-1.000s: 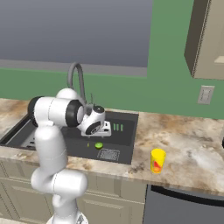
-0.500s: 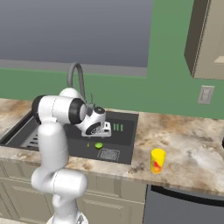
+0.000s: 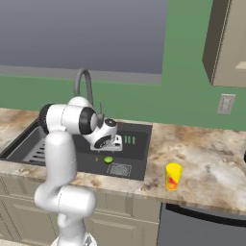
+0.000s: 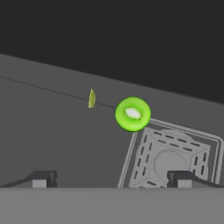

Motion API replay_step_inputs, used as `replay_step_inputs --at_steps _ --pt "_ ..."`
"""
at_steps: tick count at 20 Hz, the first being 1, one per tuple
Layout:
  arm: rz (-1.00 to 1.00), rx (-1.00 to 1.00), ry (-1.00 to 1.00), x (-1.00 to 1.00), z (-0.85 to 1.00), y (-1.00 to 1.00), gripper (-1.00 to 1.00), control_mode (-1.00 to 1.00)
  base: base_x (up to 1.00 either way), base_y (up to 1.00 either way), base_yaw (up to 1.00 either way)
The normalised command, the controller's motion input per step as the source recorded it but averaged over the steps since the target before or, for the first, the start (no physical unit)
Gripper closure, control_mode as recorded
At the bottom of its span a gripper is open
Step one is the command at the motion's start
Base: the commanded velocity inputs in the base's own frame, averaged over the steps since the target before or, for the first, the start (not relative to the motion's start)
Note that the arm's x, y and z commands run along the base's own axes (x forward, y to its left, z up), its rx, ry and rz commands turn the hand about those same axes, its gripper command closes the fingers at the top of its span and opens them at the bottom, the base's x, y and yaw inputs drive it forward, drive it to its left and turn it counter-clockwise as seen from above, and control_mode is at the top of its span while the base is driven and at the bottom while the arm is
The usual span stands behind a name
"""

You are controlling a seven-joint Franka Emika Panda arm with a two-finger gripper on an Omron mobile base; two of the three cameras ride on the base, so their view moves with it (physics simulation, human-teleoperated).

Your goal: Remove the kiwi and lemon wedge from the sink. Then move the bowl and cup from the counter to the sink for washing.

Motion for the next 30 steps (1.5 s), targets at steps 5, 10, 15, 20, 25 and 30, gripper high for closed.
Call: replay_step_inputs --at_steps 5,10,15,20,25,30 --pt "0.0 0.01 0.0 0.07 -0.17 0.01 -1.0 -1.0 0.0 0.0 0.0" --pt "0.0 0.01 0.0 0.07 -0.16 0.02 -1.0 -1.0 0.0 0.0 0.0" --pt "0.0 0.01 0.0 0.07 -0.15 0.01 -1.0 -1.0 0.0 0.0 0.0" --pt "0.0 0.0 0.0 0.06 -0.13 0.0 -1.0 -1.0 0.0 0.0 0.0" --pt "0.0 0.0 0.0 0.08 -0.13 0.01 -1.0 -1.0 0.0 0.0 0.0" --pt "0.0 0.0 0.0 0.11 -0.11 0.0 -1.0 -1.0 0.0 0.0 0.0"
